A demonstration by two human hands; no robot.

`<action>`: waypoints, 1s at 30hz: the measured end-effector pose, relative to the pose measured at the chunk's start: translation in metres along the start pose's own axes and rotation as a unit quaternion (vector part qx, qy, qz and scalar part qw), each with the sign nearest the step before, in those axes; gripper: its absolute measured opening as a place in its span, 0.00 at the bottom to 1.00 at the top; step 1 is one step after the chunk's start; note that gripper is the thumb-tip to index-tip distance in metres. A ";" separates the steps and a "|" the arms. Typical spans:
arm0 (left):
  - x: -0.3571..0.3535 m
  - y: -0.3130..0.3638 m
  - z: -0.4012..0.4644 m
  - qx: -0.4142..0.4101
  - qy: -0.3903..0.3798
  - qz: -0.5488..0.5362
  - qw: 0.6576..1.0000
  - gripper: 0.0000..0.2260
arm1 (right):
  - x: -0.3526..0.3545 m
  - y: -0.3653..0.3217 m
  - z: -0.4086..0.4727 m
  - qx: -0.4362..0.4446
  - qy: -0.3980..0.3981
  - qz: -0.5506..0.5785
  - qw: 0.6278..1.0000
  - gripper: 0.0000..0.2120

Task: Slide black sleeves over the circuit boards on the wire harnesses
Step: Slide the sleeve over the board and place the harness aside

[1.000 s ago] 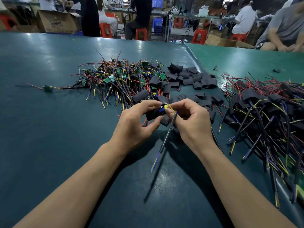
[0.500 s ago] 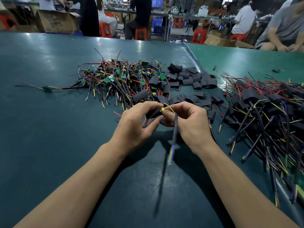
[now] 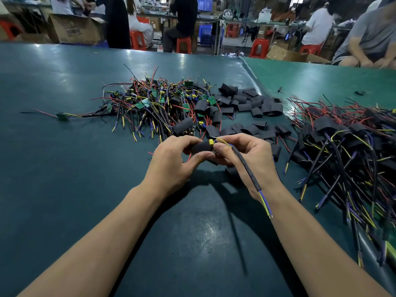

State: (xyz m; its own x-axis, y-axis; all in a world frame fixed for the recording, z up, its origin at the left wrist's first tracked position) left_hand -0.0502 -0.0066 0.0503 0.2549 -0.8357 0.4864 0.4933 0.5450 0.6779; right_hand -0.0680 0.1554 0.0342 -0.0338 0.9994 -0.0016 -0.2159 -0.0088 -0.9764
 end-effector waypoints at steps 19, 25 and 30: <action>-0.009 -0.002 0.002 -0.017 -0.032 0.121 0.992 0.20 | -0.019 0.008 -0.006 -0.010 -0.054 -0.013 0.998 0.04; -0.007 0.007 0.001 -0.048 -0.013 0.150 0.988 0.14 | -0.025 -0.004 -0.009 0.047 -0.042 -0.049 0.997 0.06; -0.003 0.011 0.001 -0.045 0.008 0.144 0.988 0.13 | -0.031 -0.004 -0.012 0.046 -0.078 -0.042 0.995 0.07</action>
State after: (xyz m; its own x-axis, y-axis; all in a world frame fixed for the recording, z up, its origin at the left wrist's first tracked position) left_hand -0.0462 0.0017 0.0569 0.4080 -0.6477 0.6434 0.4704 0.7532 0.4599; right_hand -0.0548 0.1252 0.0351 -0.1617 0.9794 0.1206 -0.3118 0.0652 -0.9479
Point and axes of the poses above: each hand's wrist, its own z-axis towards the middle knuckle, its own x-axis out of the back of the hand, y = z × x, the point moved 8 cm from there along z, towards the middle knuckle, and after that the axes turned 6 degrees about -z, right-handed, at the moved point
